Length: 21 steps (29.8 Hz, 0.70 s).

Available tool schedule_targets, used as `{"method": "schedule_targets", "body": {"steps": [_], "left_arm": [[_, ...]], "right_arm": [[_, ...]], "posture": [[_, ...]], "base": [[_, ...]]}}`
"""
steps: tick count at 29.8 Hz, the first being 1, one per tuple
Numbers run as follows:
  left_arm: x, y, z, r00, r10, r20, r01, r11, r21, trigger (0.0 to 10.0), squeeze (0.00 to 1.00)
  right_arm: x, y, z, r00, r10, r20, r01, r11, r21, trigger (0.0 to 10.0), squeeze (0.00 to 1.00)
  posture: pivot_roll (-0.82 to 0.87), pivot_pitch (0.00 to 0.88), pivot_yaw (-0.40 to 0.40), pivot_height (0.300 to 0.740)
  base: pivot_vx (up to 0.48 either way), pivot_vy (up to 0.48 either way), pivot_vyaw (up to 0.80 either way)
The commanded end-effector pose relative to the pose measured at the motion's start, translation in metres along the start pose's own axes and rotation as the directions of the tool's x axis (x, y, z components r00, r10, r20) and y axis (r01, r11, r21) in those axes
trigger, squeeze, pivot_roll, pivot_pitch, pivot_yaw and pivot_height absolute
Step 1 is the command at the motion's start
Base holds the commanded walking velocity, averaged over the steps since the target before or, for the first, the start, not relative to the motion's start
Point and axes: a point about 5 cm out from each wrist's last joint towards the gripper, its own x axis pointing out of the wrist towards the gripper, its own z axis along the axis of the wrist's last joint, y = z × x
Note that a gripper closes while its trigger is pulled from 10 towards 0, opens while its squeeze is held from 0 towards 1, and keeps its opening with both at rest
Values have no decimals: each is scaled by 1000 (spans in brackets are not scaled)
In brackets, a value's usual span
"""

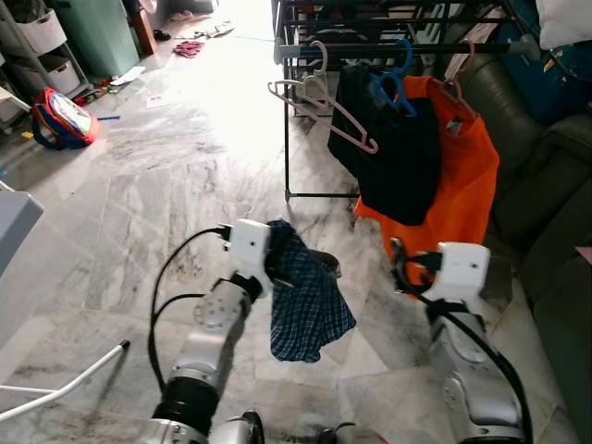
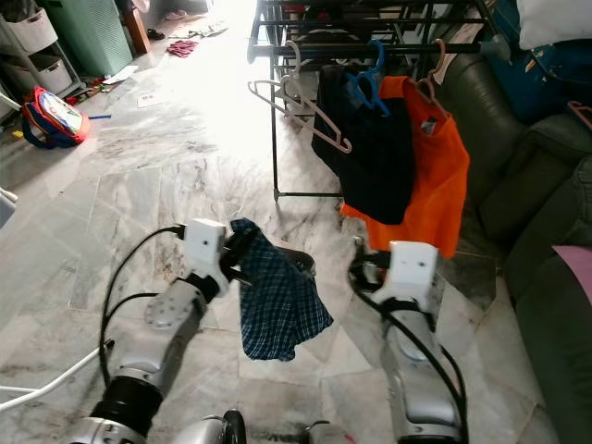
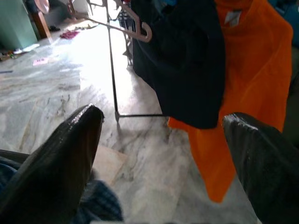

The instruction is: Hang hanger

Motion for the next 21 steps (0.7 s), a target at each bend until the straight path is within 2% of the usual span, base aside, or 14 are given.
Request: {"method": "schedule_targets", "body": {"steps": [1, 21], "left_arm": [[0, -1, -1, 1000, -1, -3, 1, 1000, -2, 10000, 0], [-3, -1, -6, 999, -25, -27, 25, 999, 21, 10000, 0]], "right_arm": [[1, 0, 0, 1000, -1, -3, 1, 1000, 3, 10000, 0], [-5, 5, -7, 1000, 7, -12, -7, 1000, -19, 10000, 0]], "posture": [[-126, 163, 22, 740], [-120, 151, 34, 740]], "base": [[0, 259, 0], [0, 299, 0]]}}
